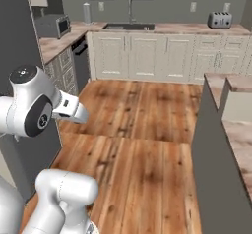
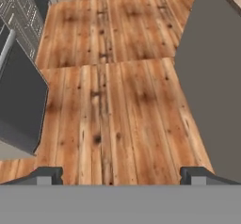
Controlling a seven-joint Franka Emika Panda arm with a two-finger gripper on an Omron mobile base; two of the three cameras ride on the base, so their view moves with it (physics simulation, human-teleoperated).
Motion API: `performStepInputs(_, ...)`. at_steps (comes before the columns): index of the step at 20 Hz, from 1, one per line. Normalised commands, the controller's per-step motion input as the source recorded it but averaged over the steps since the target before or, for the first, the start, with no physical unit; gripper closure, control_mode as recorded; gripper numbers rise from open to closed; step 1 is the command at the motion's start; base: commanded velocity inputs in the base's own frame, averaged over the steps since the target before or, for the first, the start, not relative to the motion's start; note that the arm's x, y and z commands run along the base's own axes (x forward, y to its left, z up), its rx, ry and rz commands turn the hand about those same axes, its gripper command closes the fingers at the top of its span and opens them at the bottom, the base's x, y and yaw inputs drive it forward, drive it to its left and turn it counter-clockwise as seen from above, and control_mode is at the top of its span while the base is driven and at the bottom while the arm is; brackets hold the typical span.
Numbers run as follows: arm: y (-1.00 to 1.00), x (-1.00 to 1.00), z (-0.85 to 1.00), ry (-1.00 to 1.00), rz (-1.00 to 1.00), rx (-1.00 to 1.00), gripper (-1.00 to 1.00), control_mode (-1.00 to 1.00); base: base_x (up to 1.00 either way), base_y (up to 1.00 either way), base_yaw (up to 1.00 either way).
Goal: There is a tray on the dining counter. Grab the cup, mug, and pitcher and place them on the tray. The pitcher may be placed next to the tray if it cannot fit the tray.
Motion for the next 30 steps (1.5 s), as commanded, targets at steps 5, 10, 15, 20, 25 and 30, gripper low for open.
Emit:
performStepInputs(5, 0.0, 0.0, 0.0, 0.0, 0.0, 0.0, -1.0, 1.0, 1.0, -0.23, 0.0)
performStepInputs(10, 0.0, 0.0, 0.0, 0.0, 0.0, 0.0, -1.0, 1.0, 1.0, -0.09, 0.0)
performStepInputs(15, 0.0, 0.0, 0.0, 0.0, 0.0, 0.0, -1.0, 1.0, 1.0, 0.0, 0.01)
performStepInputs(20, 0.0, 0.0, 0.0, 0.0, 0.0, 0.0, -1.0, 1.0, 1.0, 0.0, 0.06)
performStepInputs(25, 0.0, 0.0, 0.0, 0.0, 0.0, 0.0, -1.0, 1.0, 1.0, -0.03, 0.16)
performStepInputs(30, 0.0, 0.0, 0.0, 0.0, 0.0, 0.0, -1.0, 1.0, 1.0, -0.02, 0.33)
